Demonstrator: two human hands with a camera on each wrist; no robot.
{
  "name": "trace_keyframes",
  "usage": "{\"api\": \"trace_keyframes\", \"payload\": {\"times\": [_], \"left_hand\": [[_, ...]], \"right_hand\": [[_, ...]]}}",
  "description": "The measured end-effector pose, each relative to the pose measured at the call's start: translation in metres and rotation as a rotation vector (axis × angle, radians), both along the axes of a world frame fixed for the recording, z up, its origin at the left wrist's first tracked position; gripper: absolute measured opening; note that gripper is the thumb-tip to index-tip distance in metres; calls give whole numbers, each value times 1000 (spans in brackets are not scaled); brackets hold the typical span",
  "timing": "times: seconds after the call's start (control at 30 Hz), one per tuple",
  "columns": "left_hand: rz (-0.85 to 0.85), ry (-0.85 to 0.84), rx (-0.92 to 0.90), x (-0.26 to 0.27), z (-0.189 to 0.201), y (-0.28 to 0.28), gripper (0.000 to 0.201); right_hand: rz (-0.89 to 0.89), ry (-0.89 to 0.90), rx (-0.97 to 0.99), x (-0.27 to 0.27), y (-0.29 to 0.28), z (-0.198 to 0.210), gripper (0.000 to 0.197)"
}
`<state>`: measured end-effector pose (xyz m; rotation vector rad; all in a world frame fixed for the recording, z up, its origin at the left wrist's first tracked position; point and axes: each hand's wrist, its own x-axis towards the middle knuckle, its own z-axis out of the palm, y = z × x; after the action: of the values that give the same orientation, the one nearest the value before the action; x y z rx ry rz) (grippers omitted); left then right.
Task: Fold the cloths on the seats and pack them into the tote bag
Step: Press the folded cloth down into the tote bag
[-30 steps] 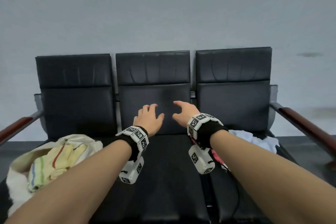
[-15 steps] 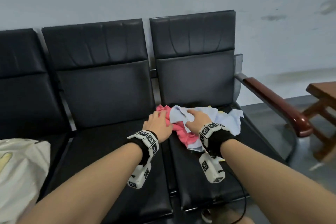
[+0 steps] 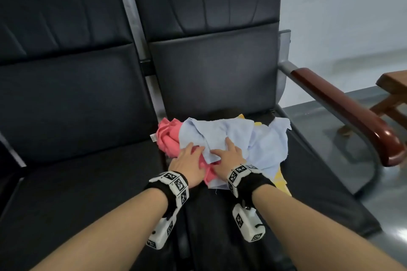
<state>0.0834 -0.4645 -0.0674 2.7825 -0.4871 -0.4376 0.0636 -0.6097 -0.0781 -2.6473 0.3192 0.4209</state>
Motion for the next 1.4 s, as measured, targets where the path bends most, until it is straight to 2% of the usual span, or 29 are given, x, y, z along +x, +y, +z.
{"api": "trace_keyframes", "payload": {"times": [0.17, 0.37, 0.47, 0.6, 0.7, 0.87, 0.97, 1.07, 1.23, 1.33, 1.4], "left_hand": [[-64, 49, 18, 5, -31, 2, 67], [-60, 36, 55, -1, -20, 12, 74], [-45, 5, 38, -9, 6, 18, 74], [-24, -90, -28, -17, 55, 31, 70], [-19, -146, -68, -25, 98, 43, 73], [42, -202, -136, -52, 177, 68, 74], [56, -251, -219, -68, 217, 86, 64], [65, -280, -328, -87, 256, 104, 40], [147, -440, -343, -116, 301, 141, 21], [198, -512, -412, -126, 318, 173, 30], [219, -530, -421, -134, 329, 196, 27]], "right_hand": [[45, 25, 60, 17, 2, -25, 60], [37, -51, 140, 4, 8, -9, 62], [57, -102, 125, -2, 12, 28, 54], [139, -202, 96, -14, 24, 101, 43], [121, -350, 68, -28, 33, 155, 45], [178, -448, 60, -60, 56, 241, 50], [199, -517, 23, -76, 74, 287, 51], [220, -614, -2, -90, 97, 329, 47], [246, -757, 10, -118, 138, 379, 42], [161, -833, 75, -133, 156, 395, 36], [114, -858, 129, -139, 165, 399, 32]]}}
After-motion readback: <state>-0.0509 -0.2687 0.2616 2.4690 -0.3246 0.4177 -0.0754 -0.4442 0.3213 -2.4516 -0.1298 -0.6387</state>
